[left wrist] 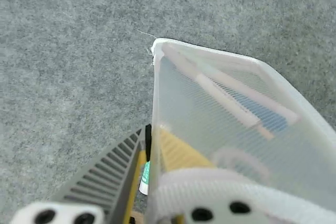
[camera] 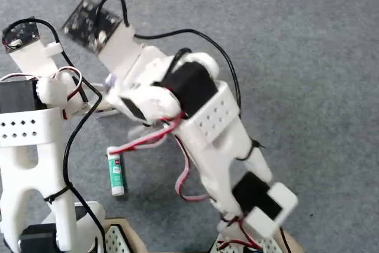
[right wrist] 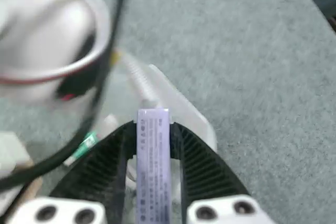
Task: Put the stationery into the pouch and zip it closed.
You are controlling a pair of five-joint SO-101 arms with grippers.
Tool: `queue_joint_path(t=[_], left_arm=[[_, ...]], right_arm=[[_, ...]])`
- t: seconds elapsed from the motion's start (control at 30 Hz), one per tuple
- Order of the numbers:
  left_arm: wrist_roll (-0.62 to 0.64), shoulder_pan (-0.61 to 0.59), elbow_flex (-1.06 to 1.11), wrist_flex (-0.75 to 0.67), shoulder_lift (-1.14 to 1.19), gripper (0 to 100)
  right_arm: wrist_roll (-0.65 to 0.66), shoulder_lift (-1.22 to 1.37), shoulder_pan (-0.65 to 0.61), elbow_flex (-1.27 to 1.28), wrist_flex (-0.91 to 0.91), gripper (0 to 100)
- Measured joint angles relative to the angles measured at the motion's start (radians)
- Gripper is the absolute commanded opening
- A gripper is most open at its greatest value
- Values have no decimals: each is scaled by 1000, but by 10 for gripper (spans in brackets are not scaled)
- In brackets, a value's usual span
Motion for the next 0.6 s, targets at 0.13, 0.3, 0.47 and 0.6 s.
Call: queue_joint_path(t=[0.13,0.3,0.47,0.6], left_arm=[[2,2,0,-3,0,29],[0,55,0,0,0,29],[0,71,0,0,0,29],[0,74,-2,2,0,29]], right_arm=[[68,-97,-60,94,-11,13],[121,-176,-78,198,-72,13],[140,-199,-74,244,-140,13],[140,-235,-34,253,-216,13]])
